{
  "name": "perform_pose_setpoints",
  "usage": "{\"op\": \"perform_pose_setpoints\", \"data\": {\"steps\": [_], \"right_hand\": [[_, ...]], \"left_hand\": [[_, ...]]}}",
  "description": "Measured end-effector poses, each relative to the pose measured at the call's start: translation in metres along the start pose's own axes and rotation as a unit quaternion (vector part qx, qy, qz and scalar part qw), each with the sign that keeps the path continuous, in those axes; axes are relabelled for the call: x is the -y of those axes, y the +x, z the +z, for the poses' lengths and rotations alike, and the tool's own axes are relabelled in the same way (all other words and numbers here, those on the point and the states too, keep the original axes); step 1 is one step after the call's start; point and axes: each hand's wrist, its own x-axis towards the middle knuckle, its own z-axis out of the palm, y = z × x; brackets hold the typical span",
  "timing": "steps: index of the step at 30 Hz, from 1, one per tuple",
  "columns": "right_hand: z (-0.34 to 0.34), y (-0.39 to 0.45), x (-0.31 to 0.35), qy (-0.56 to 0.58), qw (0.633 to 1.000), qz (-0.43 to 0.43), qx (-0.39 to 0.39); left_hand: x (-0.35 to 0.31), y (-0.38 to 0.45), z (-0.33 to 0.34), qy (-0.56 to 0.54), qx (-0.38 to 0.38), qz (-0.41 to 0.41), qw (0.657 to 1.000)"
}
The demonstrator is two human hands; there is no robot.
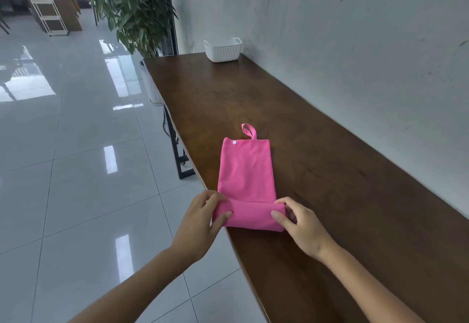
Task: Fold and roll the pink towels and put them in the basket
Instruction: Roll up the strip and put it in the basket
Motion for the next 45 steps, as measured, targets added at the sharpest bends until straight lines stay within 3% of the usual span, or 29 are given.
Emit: {"op": "perform_pose_setpoints", "data": {"steps": [5, 8, 12, 14, 19, 24, 27, 29, 31, 34, 36, 40, 42, 45], "right_hand": [[-0.005, 0.022, 0.002, -0.033, 0.999, 0.031, 0.01], [-0.002, 0.029, 0.006, -0.089, 0.993, 0.031, -0.066], [0.007, 0.024, 0.011, -0.148, 0.97, -0.076, -0.177], [0.012, 0.016, 0.011, -0.168, 0.966, -0.111, -0.163], [0.015, -0.017, 0.004, -0.177, 0.975, -0.098, -0.092], [0.015, -0.044, 0.0, -0.218, 0.968, -0.112, -0.061], [0.016, -0.048, -0.001, -0.228, 0.967, -0.106, -0.035], [0.013, -0.044, 0.003, -0.217, 0.972, -0.088, -0.015], [0.006, -0.035, 0.01, -0.198, 0.978, -0.064, 0.017], [-0.006, -0.013, 0.017, -0.159, 0.984, -0.021, 0.071], [-0.013, 0.002, 0.021, -0.125, 0.987, 0.013, 0.099], [-0.015, 0.023, 0.028, -0.091, 0.988, 0.062, 0.108], [-0.012, 0.028, 0.029, -0.125, 0.988, 0.057, 0.067], [-0.003, 0.024, 0.027, -0.177, 0.981, -0.017, -0.073]], "left_hand": [[0.017, 0.008, 0.006, 0.05, 0.039, 0.063, 0.996], [0.018, 0.023, 0.002, 0.029, 0.074, 0.037, 0.996], [0.01, 0.041, -0.009, 0.033, 0.143, 0.016, 0.989], [0.007, 0.047, -0.015, 0.021, 0.186, -0.01, 0.982], [0.005, 0.049, -0.025, -0.029, 0.266, -0.033, 0.963], [0.0, 0.027, -0.028, -0.088, 0.304, -0.067, 0.946], [-0.007, 0.01, -0.027, -0.098, 0.28, -0.074, 0.952], [-0.01, 0.0, -0.022, -0.045, 0.209, -0.048, 0.976], [-0.011, -0.007, -0.015, 0.007, 0.106, 0.011, 0.994], [-0.013, -0.01, -0.003, 0.099, 0.002, 0.146, 0.984], [-0.019, -0.012, 0.004, 0.141, -0.013, 0.187, 0.972], [-0.023, -0.007, 0.007, 0.221, 0.013, 0.174, 0.96], [-0.021, 0.0, 0.008, 0.236, 0.023, 0.176, 0.955], [-0.019, 0.015, 0.006, 0.242, 0.05, 0.16, 0.956]]}}
